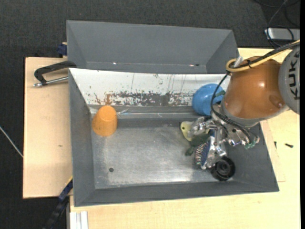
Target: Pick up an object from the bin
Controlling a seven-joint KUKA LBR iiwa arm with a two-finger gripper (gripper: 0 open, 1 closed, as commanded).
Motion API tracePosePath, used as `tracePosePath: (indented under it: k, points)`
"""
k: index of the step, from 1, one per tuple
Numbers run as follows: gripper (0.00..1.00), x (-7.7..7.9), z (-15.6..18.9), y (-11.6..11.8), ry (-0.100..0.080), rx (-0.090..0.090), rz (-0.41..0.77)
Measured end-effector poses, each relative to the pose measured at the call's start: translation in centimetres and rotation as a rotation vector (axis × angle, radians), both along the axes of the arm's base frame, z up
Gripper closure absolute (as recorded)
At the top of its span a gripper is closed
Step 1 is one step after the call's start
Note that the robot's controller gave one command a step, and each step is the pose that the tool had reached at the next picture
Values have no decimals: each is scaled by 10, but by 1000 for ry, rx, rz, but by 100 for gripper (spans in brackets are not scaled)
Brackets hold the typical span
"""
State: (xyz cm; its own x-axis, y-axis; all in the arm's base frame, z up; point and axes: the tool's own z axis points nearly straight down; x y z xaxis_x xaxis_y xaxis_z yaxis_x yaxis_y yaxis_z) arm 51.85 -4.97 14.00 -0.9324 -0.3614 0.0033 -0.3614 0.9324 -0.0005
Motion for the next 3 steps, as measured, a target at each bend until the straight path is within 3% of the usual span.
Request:
tracePosePath:
  k: [1, 2, 3]
  points:
    - [0, -9, -49, -46, -32, 8, 26]
    - [100, -9, -50, -46, -33, 9, 23]
    - [100, 1, 93, -45, -19, -1, 116]
